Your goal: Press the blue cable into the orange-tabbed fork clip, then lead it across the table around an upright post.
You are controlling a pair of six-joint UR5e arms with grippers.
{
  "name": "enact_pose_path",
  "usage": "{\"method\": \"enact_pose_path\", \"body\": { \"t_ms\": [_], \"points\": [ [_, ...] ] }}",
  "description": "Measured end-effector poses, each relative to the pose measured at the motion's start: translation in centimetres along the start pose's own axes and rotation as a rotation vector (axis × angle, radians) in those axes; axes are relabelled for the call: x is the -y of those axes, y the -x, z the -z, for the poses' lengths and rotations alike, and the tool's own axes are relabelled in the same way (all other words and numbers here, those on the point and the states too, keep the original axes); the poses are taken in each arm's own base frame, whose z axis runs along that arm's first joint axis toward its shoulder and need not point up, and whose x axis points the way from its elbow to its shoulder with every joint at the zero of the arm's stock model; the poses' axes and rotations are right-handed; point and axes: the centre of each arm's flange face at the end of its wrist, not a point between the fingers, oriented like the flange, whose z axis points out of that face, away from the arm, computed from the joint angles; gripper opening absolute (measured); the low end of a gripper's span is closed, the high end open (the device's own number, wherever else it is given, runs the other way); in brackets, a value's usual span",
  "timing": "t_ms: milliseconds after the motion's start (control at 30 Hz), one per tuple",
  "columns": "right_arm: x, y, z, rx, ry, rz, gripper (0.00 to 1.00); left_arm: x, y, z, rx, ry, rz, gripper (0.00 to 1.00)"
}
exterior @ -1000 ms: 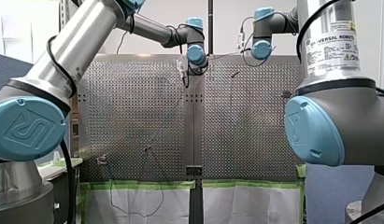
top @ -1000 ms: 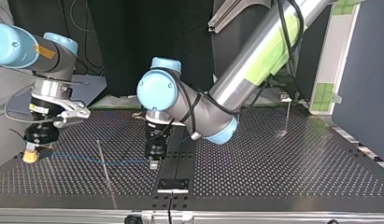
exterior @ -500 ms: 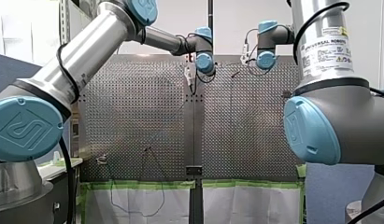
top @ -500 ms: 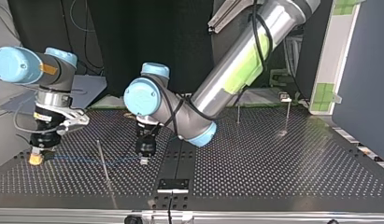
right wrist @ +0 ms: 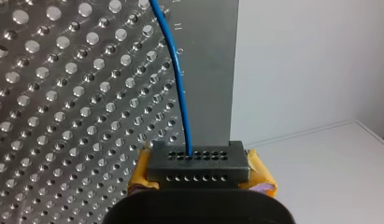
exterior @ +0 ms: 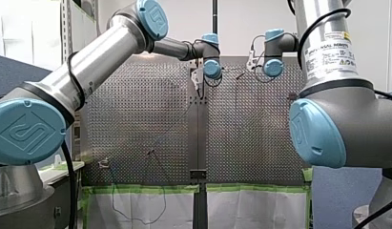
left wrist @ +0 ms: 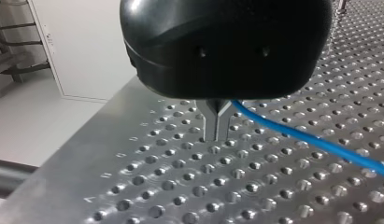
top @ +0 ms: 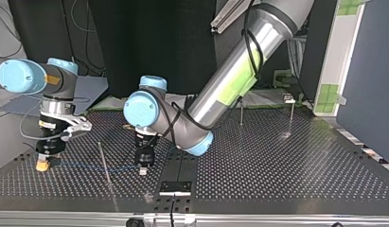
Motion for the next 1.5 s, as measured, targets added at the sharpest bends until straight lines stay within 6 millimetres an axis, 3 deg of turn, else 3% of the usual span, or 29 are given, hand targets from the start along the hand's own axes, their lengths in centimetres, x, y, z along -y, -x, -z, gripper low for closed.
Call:
{"method": "enact_pose_path", "body": {
  "t_ms": [233, 700, 833, 867, 900, 933, 967, 1000, 1033, 1100, 1133, 1167, 1267, 1500],
  "points": [
    [-1.0, 2.8, -0.7, 0.033, -0.004, -0.007, 0.00, -0.2, -2.6, -0.4, -0.026, 0.006, -0.013, 0.00],
    [-1.1, 11.5, -0.5, 0.153, -0.031, -0.008, 0.00, -1.8, -7.9, 0.1, -0.104, 0.019, -0.063, 0.00],
    [-1.2, 13.1, -0.2, 0.176, -0.029, -0.003, 0.00, -1.9, -8.3, 0.2, -0.109, 0.020, -0.068, 0.00],
    [-1.3, 13.4, -0.1, 0.180, -0.028, -0.002, 0.00, -1.9, -8.3, 0.2, -0.109, 0.019, -0.069, 0.05],
    [-1.3, 13.6, 0.0, 0.184, -0.027, -0.001, 0.00, -1.9, -8.4, 0.2, -0.110, 0.018, -0.071, 0.18],
    [-1.3, 13.8, 0.1, 0.188, -0.027, 0.000, 0.00, -1.9, -8.4, 0.2, -0.110, 0.017, -0.074, 0.18],
    [-1.3, 14.2, 0.2, 0.194, -0.027, 0.002, 0.00, -1.9, -8.4, 0.2, -0.110, 0.016, -0.077, 0.28],
    [-1.3, 14.6, 0.3, 0.200, -0.027, 0.004, 0.00, -1.9, -8.4, 0.2, -0.111, 0.016, -0.084, 0.45],
    [-1.3, 15.0, 0.5, 0.207, -0.026, 0.006, 0.00, -1.9, -8.4, 0.2, -0.112, 0.016, -0.090, 0.45],
    [-1.3, 16.1, 0.8, 0.223, -0.026, 0.013, 0.00, -1.9, -8.5, 0.3, -0.116, 0.015, -0.107, 0.76],
    [-1.3, 16.6, 1.0, 0.231, -0.026, 0.016, 0.00, -2.0, -8.5, 0.3, -0.118, 0.015, -0.115, 0.76],
    [-1.2, 17.3, 1.3, 0.240, -0.028, 0.022, 0.00, -2.0, -8.5, 0.3, -0.121, 0.015, -0.122, 0.87],
    [-1.2, 19.1, 2.0, 0.260, -0.030, 0.035, 0.00, -2.1, -8.6, 0.4, -0.130, 0.017, -0.136, 0.95],
    [-1.8, 22.6, 3.3, 0.286, -0.025, 0.044, 0.00, -2.1, -8.7, 0.8, -0.146, 0.035, -0.150, 0.98]
  ]
}}
